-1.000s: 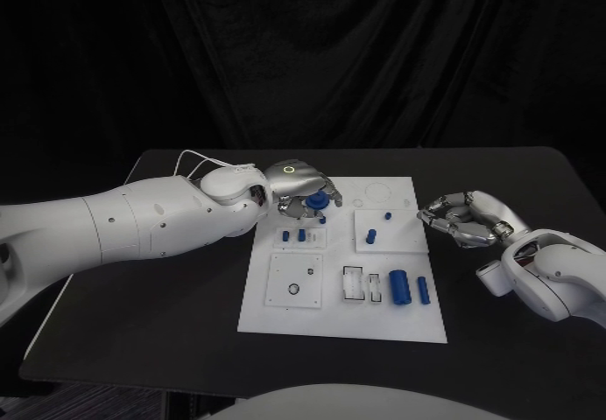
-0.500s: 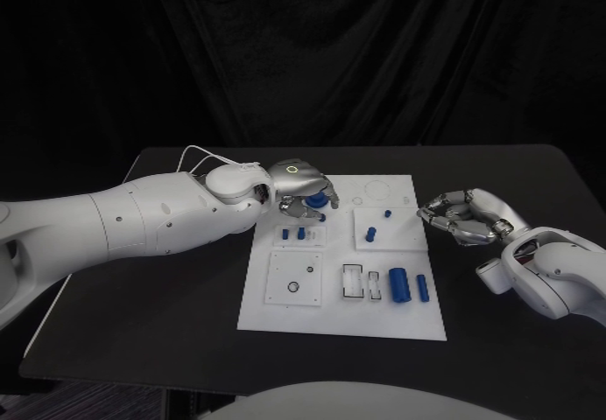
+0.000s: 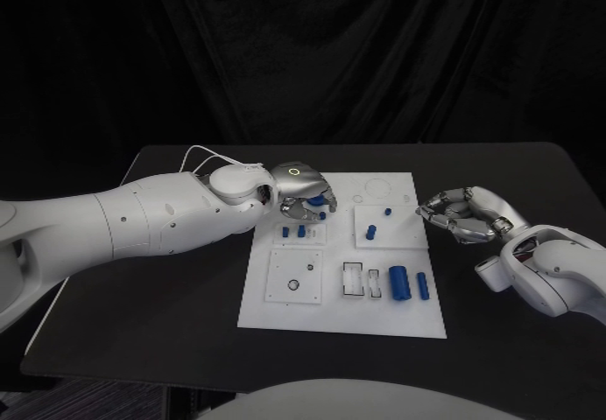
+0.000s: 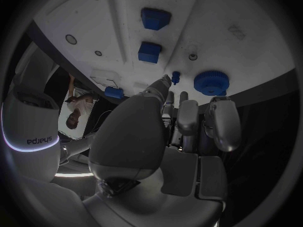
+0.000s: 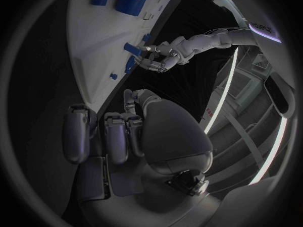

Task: Assemble the parts on the task board

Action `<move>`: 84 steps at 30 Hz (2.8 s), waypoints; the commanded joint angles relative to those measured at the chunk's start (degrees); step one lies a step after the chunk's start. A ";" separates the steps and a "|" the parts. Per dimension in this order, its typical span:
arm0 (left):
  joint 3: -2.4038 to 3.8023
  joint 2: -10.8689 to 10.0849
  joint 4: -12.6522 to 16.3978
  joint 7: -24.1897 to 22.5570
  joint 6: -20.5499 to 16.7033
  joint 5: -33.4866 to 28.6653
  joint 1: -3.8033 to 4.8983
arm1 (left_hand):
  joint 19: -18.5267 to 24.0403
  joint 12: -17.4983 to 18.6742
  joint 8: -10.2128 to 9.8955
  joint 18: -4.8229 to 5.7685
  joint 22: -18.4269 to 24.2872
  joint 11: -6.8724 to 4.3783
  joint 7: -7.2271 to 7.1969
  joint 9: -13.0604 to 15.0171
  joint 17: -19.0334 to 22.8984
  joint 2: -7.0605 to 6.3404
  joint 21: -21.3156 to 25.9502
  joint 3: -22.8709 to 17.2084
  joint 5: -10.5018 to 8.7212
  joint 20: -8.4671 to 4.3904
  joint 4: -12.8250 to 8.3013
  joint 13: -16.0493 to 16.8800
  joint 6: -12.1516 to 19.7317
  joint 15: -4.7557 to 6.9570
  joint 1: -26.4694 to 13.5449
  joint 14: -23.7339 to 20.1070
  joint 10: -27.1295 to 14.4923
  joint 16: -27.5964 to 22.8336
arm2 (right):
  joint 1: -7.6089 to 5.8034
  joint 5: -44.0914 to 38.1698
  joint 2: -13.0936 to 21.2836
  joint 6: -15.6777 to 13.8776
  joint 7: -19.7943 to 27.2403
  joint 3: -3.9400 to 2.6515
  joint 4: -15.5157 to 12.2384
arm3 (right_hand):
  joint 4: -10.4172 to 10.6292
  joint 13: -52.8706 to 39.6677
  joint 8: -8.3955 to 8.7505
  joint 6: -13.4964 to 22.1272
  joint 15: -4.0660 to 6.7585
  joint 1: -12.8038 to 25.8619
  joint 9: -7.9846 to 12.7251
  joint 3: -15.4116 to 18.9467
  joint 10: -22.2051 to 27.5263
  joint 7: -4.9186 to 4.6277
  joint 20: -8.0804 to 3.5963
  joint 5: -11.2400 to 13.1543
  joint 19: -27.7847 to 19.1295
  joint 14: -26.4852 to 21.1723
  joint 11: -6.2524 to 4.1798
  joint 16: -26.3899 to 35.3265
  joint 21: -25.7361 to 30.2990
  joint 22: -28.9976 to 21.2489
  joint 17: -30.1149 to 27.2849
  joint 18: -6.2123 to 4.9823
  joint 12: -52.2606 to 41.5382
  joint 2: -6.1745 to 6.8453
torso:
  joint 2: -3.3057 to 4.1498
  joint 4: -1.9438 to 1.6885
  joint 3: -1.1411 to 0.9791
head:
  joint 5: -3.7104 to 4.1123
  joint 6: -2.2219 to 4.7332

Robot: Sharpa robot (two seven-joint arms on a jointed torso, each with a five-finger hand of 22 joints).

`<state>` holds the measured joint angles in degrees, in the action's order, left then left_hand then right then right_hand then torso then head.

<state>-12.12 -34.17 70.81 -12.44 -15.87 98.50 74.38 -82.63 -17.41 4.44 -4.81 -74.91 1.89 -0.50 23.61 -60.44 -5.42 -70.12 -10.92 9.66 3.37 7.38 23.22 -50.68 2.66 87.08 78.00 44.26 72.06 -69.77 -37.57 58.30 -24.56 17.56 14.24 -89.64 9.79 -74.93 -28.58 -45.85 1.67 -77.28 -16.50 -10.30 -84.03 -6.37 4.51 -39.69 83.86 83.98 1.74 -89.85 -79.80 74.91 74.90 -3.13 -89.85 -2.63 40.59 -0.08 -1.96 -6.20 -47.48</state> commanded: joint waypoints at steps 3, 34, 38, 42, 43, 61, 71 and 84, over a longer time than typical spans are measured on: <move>0.04 0.78 -0.69 0.17 1.27 0.47 -0.41 | 0.07 -0.46 -0.07 0.63 -9.56 0.09 -0.12 -0.19 0.16 0.15 -0.32 -0.77 0.95 0.09 -0.29 0.22 -0.52 0.01 -0.29 -0.32 0.65 0.25 | 0.06 0.06 -0.04 0.01 -0.02 -0.04 -0.08 | 0.00 -15.07 -0.34 0.32 0.08 0.37 0.09 -0.44 -5.97 0.09 -0.02 -0.35 0.31 6.02 0.15 -0.15 0.08 11.43 15.10 0.36 -0.15 0.18 | 0.00 -0.01 0.00 | -0.06 -0.10; 0.04 2.15 -2.76 0.49 0.88 0.46 -1.75 | -0.87 -1.77 1.49 1.13 -10.29 -0.57 0.92 0.94 0.41 0.28 -2.80 -4.56 1.74 -0.26 -1.42 0.61 -3.46 0.41 -0.14 0.07 6.02 1.31 | 0.07 0.06 -0.10 0.28 -0.27 -0.04 0.03 | 0.00 -15.07 -0.34 0.32 0.08 0.37 0.09 -0.44 -5.97 0.09 -0.02 -0.35 0.31 6.02 0.15 -0.15 0.08 11.43 15.10 0.36 -0.15 0.18 | -0.07 -0.03 0.01 | -0.50 -0.72; 0.04 2.21 -2.89 0.60 -0.09 0.46 -1.85 | -1.18 -2.11 2.00 1.27 -10.50 -1.01 1.46 1.42 0.25 0.71 -3.58 -5.17 1.50 -0.47 -1.54 0.68 -4.37 0.72 -0.19 0.36 7.63 1.63 | 0.07 0.06 -0.19 0.34 -0.26 -0.04 0.07 | -0.05 -15.07 -0.36 0.37 0.09 0.42 0.12 -0.57 -5.97 0.08 -0.02 -0.37 0.28 6.02 0.15 -0.15 0.13 11.41 15.10 0.34 -0.15 0.12 | -0.10 -0.01 0.03 | -0.64 -0.80; 0.04 2.07 -2.85 0.64 -1.18 0.46 -1.91 | -1.41 -2.31 2.33 1.38 -10.65 -1.45 1.87 1.76 0.33 1.01 -4.15 -5.64 1.52 -0.67 -1.80 0.71 -5.02 1.00 -0.02 0.51 8.77 1.72 | 0.07 0.06 -0.20 0.39 -0.28 -0.04 0.10 | -0.05 -15.07 -0.36 0.37 0.09 0.42 0.12 -0.57 -5.97 0.08 -0.02 -0.37 0.28 6.02 0.15 -0.15 0.13 11.41 15.10 0.34 -0.15 0.12 | -0.07 -0.01 0.02 | -0.52 -0.82; 0.04 2.01 -2.83 0.64 -1.44 0.46 -1.92 | -1.50 -2.37 2.39 1.43 -10.71 -1.59 1.97 1.84 0.24 1.09 -4.38 -5.79 1.55 -0.74 -1.92 0.72 -5.15 1.09 0.09 0.61 9.10 1.81 | 0.07 0.06 -0.19 0.39 -0.29 -0.04 0.11 | -0.05 -15.07 -0.36 0.37 0.09 0.42 0.12 -0.57 -5.97 0.08 -0.02 -0.37 0.28 6.02 0.15 -0.15 0.13 11.41 15.10 0.34 -0.15 0.12 | -0.07 -0.01 0.00 | -0.52 -0.82; 0.05 -0.61 -0.05 0.82 -5.61 0.46 -1.96 | -2.30 -1.60 3.10 1.84 -11.23 -2.55 2.69 2.84 0.65 1.31 -6.44 -6.62 1.71 -1.52 -2.80 0.21 -7.20 1.96 0.03 1.29 12.67 1.96 | 0.08 0.06 -0.36 0.79 -0.33 -0.04 0.35 | -0.07 -15.07 -0.40 0.38 0.09 0.45 0.15 -0.69 -5.97 0.09 -0.02 -0.38 0.19 6.02 0.14 -0.15 0.29 11.35 15.10 0.30 -0.15 0.03 | -0.07 -0.05 0.01 | -0.51 -0.86; 0.43 -6.74 6.86 1.38 -6.54 0.47 -0.55 | -1.90 -0.52 2.93 1.63 -10.93 -2.56 2.71 2.99 2.02 0.60 -5.45 -6.69 1.20 -1.58 -2.95 -0.28 -7.68 1.92 -0.50 0.98 13.80 1.17 | 0.09 0.07 -0.45 1.12 -0.48 -0.03 0.67 | -0.09 -15.07 -0.42 0.38 0.09 0.46 0.15 -0.74 -5.97 0.09 -0.03 -0.38 0.18 6.02 0.14 -0.15 0.31 11.34 15.10 0.29 -0.15 0.02 | -0.08 -0.12 0.02 | -0.08 -1.45; 0.06 -11.22 9.97 2.57 -3.70 0.47 -0.15 | -0.96 0.77 2.69 1.21 -10.31 -2.52 2.74 3.10 4.46 0.61 -3.31 -6.79 -0.21 -1.44 -2.58 -0.72 -8.01 1.75 -1.23 -0.17 14.03 -0.37 | 0.11 0.01 -0.83 1.74 -0.47 -0.03 0.95 | -0.11 -15.07 -0.41 0.43 0.09 0.48 0.17 -0.79 -5.97 0.07 -0.03 -0.37 0.12 6.02 0.15 -0.15 0.42 11.31 15.10 0.27 -0.15 0.00 | -0.15 -0.23 -0.02 | -0.59 -1.60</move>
<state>-12.07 -45.30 80.57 -10.26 -20.61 98.70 74.12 -83.97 -17.01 7.31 -3.94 -74.95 -0.80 2.14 26.66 -56.02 -4.85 -73.62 -17.68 9.66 2.04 4.58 22.57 -58.25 4.41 86.57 78.29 57.96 72.09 -69.77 -37.54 57.47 -23.61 17.49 14.24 -88.72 9.71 -74.92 -28.80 -45.85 1.67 -77.28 -16.37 -10.70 -84.03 -6.37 4.51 -39.68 83.86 83.98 1.74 -89.85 -79.58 74.94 74.90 -3.13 -89.85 -2.63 40.50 -0.22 -1.92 -6.65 -48.97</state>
